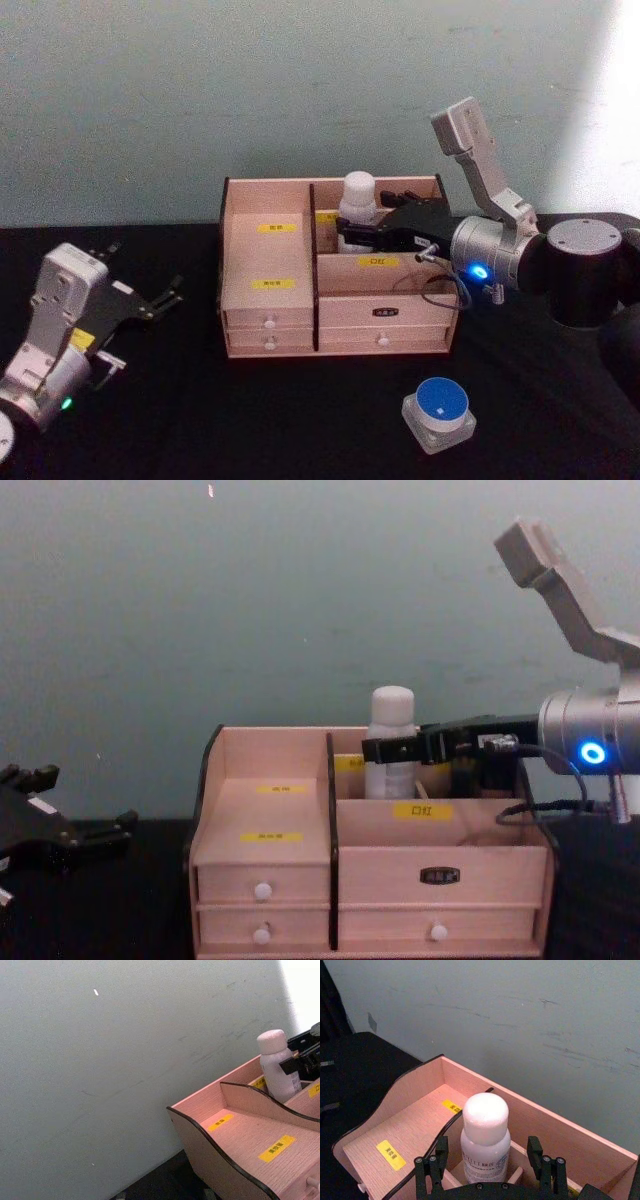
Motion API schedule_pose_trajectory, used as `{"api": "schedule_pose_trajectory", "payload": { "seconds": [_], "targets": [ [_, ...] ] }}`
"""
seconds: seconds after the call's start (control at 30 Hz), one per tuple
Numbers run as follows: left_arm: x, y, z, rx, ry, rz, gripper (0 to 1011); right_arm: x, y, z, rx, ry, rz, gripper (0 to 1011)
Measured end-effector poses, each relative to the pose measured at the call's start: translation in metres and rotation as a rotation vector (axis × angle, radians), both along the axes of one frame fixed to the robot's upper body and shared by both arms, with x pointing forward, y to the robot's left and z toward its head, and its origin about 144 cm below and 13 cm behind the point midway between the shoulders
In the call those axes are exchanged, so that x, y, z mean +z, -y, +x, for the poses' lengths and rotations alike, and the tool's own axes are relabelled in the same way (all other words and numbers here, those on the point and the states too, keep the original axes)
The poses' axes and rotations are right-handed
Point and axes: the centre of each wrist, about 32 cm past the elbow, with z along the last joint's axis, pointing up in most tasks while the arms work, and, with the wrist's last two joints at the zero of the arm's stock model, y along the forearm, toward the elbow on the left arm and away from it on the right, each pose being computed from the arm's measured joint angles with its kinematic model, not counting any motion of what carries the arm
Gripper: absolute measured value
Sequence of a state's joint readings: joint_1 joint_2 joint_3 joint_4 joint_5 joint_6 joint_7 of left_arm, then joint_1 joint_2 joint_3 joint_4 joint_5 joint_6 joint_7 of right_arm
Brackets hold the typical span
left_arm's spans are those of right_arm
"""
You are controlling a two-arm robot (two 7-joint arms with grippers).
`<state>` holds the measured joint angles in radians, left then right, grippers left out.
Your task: Pick up the facial cleanser and watermelon frost from the table and place them into the tiered storage box.
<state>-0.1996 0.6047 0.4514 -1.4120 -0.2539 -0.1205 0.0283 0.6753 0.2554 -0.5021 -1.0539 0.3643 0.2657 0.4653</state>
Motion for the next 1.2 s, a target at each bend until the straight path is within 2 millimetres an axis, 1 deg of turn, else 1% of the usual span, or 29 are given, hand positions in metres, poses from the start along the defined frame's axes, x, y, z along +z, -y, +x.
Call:
{"api": "schedule_pose_trajectory", "payload": {
  "seconds": [0.33,0.43,0.6,0.7,0.83,0.9,0.93,1.07,1.2],
  "targets": [
    [0.0,0.0,0.0,0.0,0.0,0.0,1001,0.0,0.0,0.0,0.0,0.0,0.001,1002],
    [0.0,0.0,0.0,0.0,0.0,0.0,1001,0.001,0.002,-0.003,0.006,0.003,0.007,1002],
    [0.0,0.0,0.0,0.0,0.0,0.0,1002,0.005,0.01,-0.014,0.014,0.011,0.017,1002],
    [0.0,0.0,0.0,0.0,0.0,0.0,1001,0.007,0.017,-0.022,0.018,0.012,0.021,1002],
    [0.0,0.0,0.0,0.0,0.0,0.0,1001,0.01,0.031,-0.039,0.035,0.012,0.028,1002],
    [0.0,0.0,0.0,0.0,0.0,0.0,1001,0.01,0.033,-0.042,0.038,0.012,0.027,1002],
    [0.0,0.0,0.0,0.0,0.0,0.0,1001,0.01,0.04,-0.051,0.052,0.009,0.026,1002],
    [0.0,0.0,0.0,0.0,0.0,0.0,1001,0.009,0.049,-0.064,0.071,0.002,0.019,1002],
    [0.0,0.0,0.0,0.0,0.0,0.0,1001,0.007,0.059,-0.082,0.096,-0.009,0.002,1002]
  ]
}}
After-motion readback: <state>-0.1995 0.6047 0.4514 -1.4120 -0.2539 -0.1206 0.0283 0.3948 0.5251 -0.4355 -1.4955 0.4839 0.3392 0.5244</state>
